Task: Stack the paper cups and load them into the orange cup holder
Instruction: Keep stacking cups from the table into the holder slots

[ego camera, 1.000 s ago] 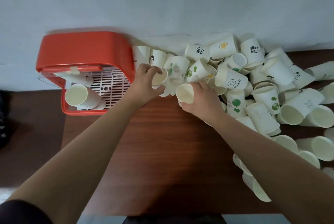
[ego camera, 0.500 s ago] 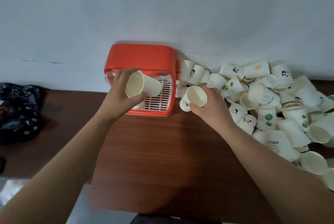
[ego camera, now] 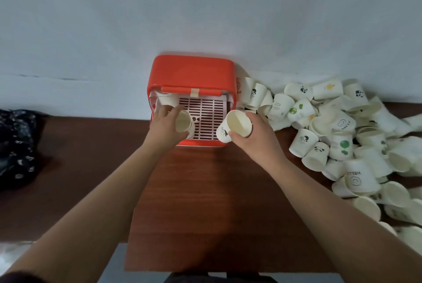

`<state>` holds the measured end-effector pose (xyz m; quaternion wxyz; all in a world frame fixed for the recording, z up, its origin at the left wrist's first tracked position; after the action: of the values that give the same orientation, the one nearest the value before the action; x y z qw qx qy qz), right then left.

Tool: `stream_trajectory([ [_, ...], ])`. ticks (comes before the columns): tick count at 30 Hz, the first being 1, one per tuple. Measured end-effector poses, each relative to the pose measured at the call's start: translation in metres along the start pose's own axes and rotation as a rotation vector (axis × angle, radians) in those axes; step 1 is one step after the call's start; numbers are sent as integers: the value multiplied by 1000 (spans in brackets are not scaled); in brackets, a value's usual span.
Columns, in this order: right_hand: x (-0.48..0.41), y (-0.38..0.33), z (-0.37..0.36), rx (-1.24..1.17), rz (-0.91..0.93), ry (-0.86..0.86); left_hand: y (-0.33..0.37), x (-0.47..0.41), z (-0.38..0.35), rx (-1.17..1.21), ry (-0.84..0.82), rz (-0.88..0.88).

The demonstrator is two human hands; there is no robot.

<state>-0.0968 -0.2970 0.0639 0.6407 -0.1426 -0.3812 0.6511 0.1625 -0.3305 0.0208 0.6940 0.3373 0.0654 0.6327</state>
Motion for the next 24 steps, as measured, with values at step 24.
stream_trajectory([
  [24, -68, -67, -104, 88, 67, -248, -36, 2, -25, 693, -207, -60],
])
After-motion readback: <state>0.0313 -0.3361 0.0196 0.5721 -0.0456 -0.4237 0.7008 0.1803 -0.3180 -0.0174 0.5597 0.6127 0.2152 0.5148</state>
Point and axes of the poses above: each hand's wrist, its own x-axis away from the middle knuckle, its own z-axis out of the back of the hand, y = z × x, the point moved 9 cm from there along -x, towards the middle knuckle, and after that the axes turned 14 degrees about -y, right-handed, at the moved point
